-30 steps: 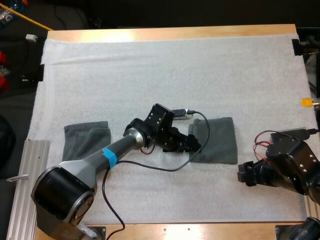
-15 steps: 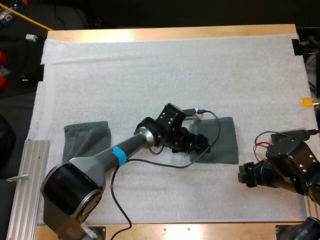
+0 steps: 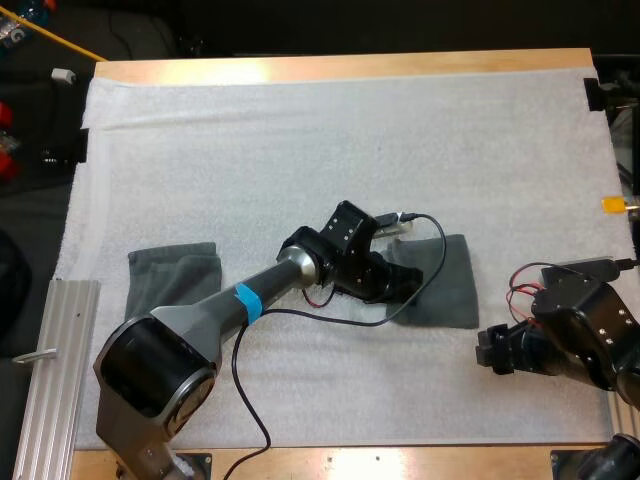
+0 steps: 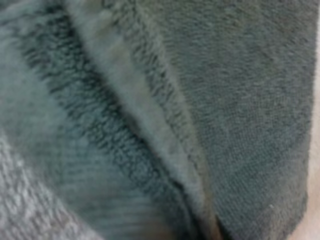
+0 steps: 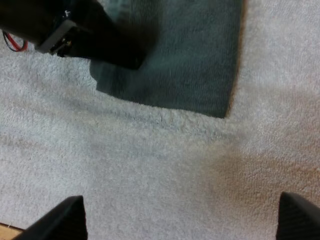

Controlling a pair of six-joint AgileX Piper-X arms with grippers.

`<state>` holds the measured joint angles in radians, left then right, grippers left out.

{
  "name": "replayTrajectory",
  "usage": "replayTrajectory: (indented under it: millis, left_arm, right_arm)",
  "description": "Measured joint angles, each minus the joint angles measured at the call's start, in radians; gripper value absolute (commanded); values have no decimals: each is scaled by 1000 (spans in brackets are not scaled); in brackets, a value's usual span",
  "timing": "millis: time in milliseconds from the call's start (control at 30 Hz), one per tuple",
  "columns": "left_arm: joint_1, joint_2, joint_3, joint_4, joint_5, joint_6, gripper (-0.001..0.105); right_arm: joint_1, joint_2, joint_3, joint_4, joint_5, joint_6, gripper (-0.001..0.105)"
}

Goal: Pick towel from pile, fold and stack

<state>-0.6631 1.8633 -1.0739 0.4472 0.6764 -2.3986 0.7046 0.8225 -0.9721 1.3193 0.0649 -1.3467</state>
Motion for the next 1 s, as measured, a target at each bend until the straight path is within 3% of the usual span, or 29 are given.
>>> replayTrajectory:
  millis: [167, 400, 567, 733, 1000]
  left_arm:
    - [-1, -67, 0, 104, -26, 94, 0]
    - [47, -294, 0, 397, -167, 384, 0]
    - [152, -436, 0, 635, -307, 586, 0]
    - [290, -542, 0, 770, -451, 703, 0]
    - [523, -601, 0, 825, -487, 792, 0]
  right_arm:
    - [0, 0, 0, 0, 0, 0, 74]
    - [0, 0, 0, 0, 0, 0, 74]
    - [0, 0, 0, 0, 0, 0, 74]
    - [0, 0, 0, 0, 0, 0, 74]
    - [0, 0, 0, 0, 0, 0, 74]
